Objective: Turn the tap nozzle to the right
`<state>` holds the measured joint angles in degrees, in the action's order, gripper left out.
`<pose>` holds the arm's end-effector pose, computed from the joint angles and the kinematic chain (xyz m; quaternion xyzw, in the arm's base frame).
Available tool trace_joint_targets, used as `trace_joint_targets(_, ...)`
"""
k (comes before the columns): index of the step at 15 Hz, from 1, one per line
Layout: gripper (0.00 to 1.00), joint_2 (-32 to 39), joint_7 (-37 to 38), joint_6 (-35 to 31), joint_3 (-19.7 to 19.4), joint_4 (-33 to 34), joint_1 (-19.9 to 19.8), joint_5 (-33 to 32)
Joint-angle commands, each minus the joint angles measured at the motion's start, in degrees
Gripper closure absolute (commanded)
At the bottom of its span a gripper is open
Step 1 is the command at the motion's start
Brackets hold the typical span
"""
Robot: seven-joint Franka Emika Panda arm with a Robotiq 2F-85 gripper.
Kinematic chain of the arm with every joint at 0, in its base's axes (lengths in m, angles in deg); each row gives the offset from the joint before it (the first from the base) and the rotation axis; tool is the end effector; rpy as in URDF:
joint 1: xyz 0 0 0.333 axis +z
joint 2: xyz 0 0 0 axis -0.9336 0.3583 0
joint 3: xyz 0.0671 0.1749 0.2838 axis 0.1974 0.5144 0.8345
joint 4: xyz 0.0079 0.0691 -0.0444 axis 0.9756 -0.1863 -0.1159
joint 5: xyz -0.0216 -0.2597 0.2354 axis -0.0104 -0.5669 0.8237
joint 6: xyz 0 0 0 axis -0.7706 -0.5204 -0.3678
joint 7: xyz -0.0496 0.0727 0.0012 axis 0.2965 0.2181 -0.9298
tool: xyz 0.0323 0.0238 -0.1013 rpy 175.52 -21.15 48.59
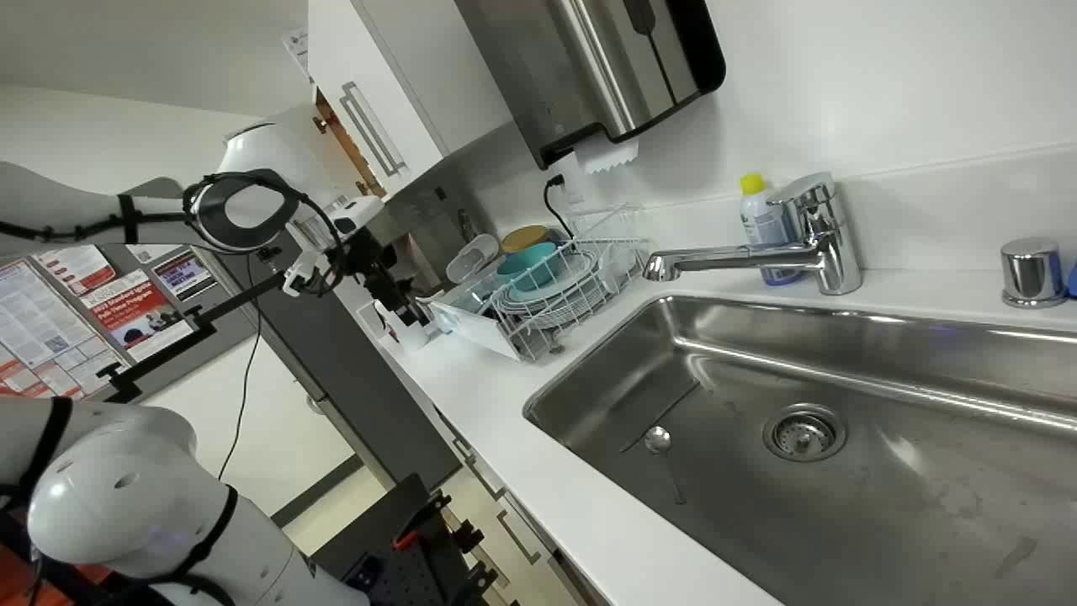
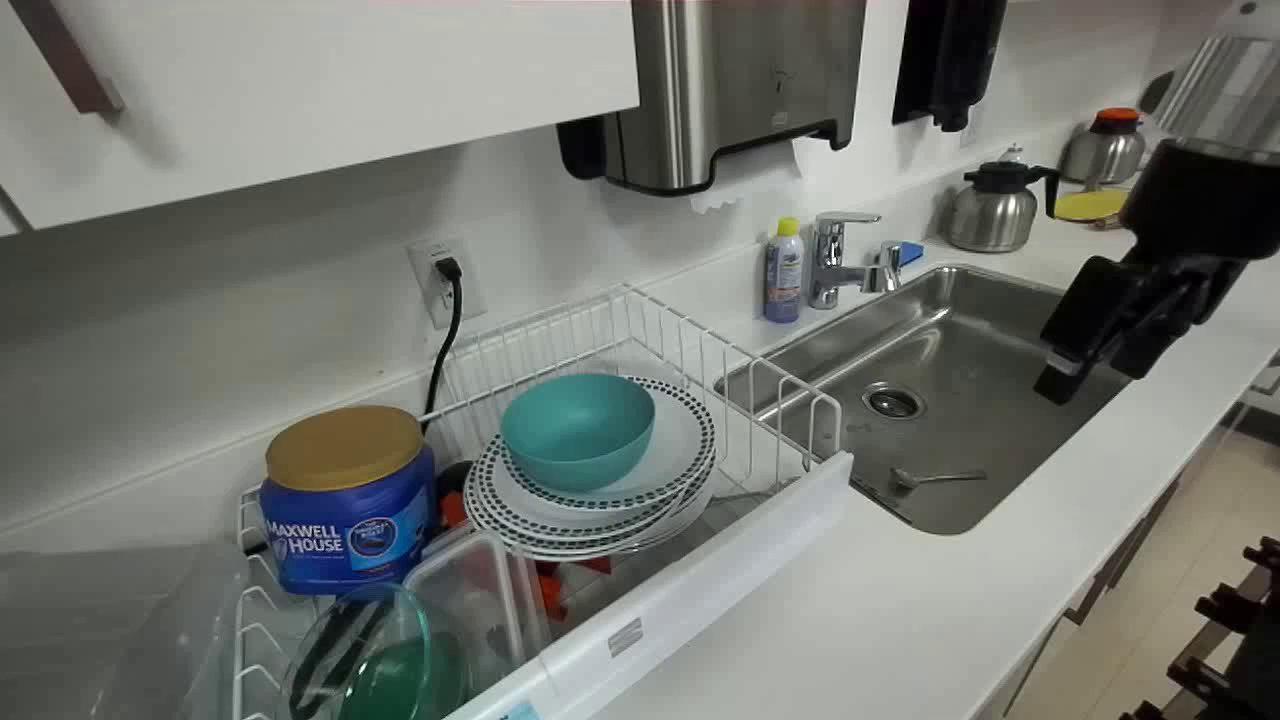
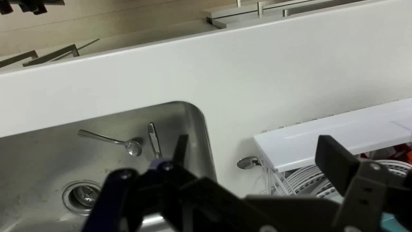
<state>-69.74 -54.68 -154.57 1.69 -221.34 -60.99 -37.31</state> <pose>0.2857 0.1291 0.4683 -0.9921 0.0879 -0.0621 0.0638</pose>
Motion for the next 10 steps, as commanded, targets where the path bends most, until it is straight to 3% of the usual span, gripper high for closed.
trace_joint_targets(1, 0.0, 0.01, 0.15, 0.14, -0.27, 0.09, 0.23, -0.23)
trace_joint_targets(6, 0.0, 0.01, 0.15, 0.14, -0.27, 0.09, 0.23, -0.23)
trace_joint_targets(10, 0.0, 4.58, 2.13, -4.74, 0.17, 3.51, -5.35, -6.09)
